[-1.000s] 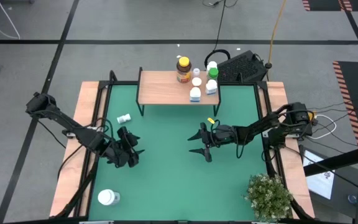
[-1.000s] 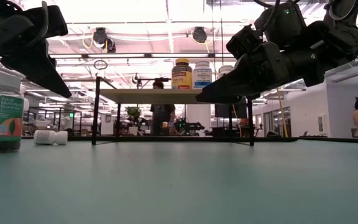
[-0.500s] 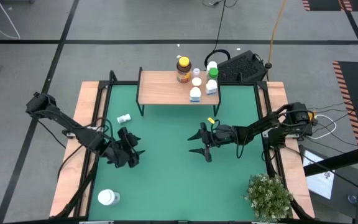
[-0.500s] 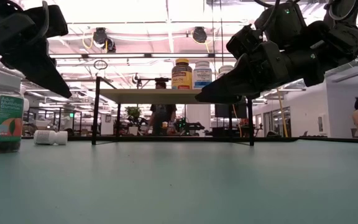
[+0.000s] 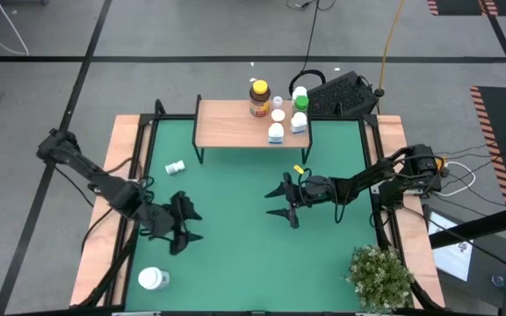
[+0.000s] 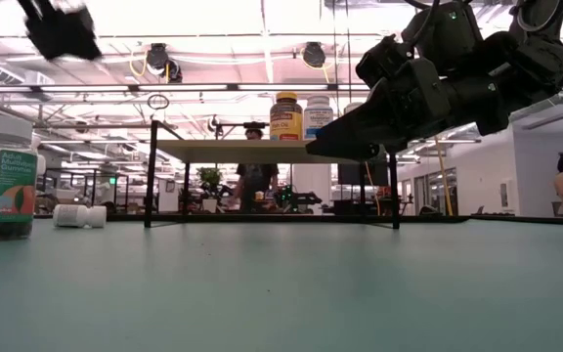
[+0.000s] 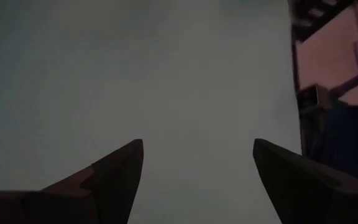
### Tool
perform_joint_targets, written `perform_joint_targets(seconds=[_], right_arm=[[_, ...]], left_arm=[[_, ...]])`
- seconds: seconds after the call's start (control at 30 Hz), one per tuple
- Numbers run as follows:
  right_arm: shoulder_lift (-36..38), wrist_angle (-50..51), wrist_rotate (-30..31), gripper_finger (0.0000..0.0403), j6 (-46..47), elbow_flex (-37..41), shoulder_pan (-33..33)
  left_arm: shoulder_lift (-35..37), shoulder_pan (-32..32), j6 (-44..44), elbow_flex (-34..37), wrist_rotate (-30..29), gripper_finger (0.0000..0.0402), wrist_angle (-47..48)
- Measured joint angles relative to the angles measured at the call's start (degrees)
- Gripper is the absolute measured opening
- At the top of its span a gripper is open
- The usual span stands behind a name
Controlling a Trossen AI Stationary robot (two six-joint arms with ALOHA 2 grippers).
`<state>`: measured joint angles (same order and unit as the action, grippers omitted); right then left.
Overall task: Pick and place medicine bottles onto shelf by color
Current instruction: Put the green medicine bottle on the shelf
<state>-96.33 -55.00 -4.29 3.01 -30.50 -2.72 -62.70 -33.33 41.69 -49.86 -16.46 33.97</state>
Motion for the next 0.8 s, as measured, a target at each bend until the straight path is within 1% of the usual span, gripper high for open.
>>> perform_joint_targets(seconds=[0.07, 0.13, 0.23, 0.3, 0.43, 0.63, 0.8], right_arm=[[0.0, 0.0, 0.0, 0.0251, 0.0, 0.0, 0.0], [0.0, 0.0, 0.0, 0.0251, 0.0, 0.0, 0.0], [0.0, 0.1, 0.0, 0.0251, 0.0, 0.0, 0.0], [0.0, 0.3, 0.0, 0.0251, 0.0, 0.0, 0.0], [0.0, 0.4, 0.0, 0.0251, 0.0, 0.0, 0.0], [0.0, 0.4, 0.0, 0.0251, 0.0, 0.0, 0.0], [0.0, -0.4, 1.0, 0.0251, 0.0, 0.0, 0.0]], left_arm=[[0.0, -1.8, 4.7, -4.7, -0.2, 0.0294, 9.9], [0.0, -3.8, 8.3, -7.4, -1.3, 0.0278, 18.1], [0.1, -6.4, 10.2, -8.0, -5.1, 0.0252, 24.5], [0.2, -7.7, 11.2, -6.5, -6.4, 0.0237, 26.0], [0.1, -9.1, 11.7, -1.8, -6.3, 0.0219, 25.9], [0.3, -9.8, 13.0, 4.9, -6.4, 0.0223, 25.5], [0.3, -9.8, 13.0, 5.7, -7.5, 0.0225, 25.3]])
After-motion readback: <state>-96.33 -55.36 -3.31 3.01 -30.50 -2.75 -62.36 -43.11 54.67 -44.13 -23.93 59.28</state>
